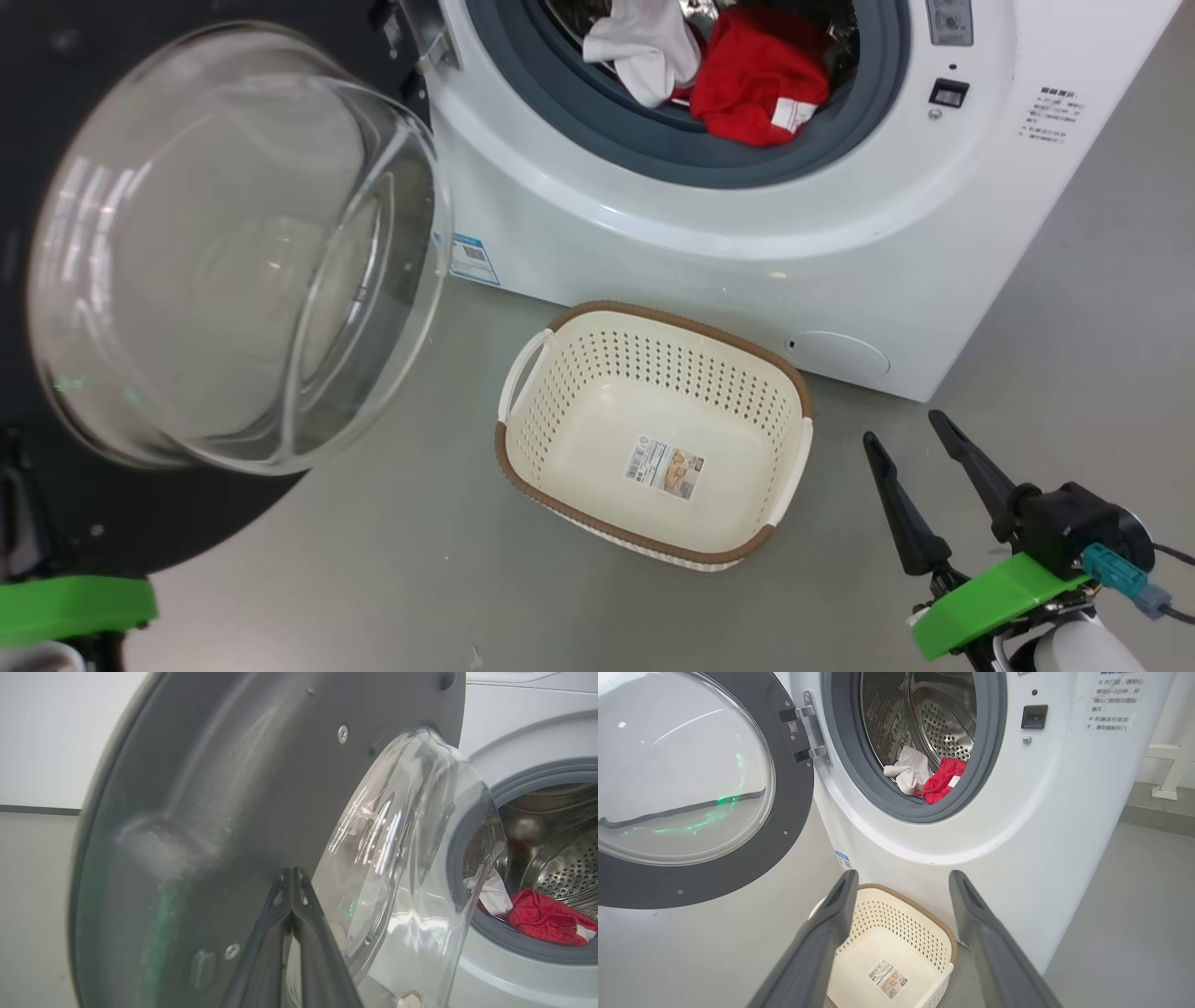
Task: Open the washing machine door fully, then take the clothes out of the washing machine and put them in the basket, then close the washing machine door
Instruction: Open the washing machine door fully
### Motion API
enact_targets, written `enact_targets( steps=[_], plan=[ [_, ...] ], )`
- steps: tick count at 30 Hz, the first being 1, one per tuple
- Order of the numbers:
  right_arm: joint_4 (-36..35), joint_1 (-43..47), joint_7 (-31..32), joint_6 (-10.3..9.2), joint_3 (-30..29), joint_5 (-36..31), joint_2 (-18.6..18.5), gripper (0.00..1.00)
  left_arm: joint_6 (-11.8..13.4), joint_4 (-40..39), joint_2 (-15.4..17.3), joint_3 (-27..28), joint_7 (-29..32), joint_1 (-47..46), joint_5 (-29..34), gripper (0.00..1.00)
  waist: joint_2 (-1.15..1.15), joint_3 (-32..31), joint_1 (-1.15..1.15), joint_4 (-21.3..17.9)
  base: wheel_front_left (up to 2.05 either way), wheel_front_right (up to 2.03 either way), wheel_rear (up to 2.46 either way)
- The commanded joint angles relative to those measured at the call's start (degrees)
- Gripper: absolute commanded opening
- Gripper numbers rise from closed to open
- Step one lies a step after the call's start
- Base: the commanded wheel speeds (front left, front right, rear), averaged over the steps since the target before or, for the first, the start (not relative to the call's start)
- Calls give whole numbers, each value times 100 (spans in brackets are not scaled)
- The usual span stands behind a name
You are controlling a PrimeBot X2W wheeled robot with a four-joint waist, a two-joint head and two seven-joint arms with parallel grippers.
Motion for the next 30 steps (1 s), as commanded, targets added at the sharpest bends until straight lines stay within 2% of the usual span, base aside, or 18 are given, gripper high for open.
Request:
enact_targets(
  steps=[1,14,30],
  plan=[
    [-150,-243,-54,36,173,-70,-86,100,-19,-22,344,436,-70,-319,134,0,0,96,0,-46,0,0,0],
    [-193,-449,-54,36,269,-87,-177,100,-103,883,766,1126,-70,-1086,418,0,0,402,0,-169,0,0,0],
    [-241,-561,-54,36,316,-99,-228,100,-126,1730,1266,1509,-70,-1714,797,0,0,636,0,-295,0,0,0]
  ],
)
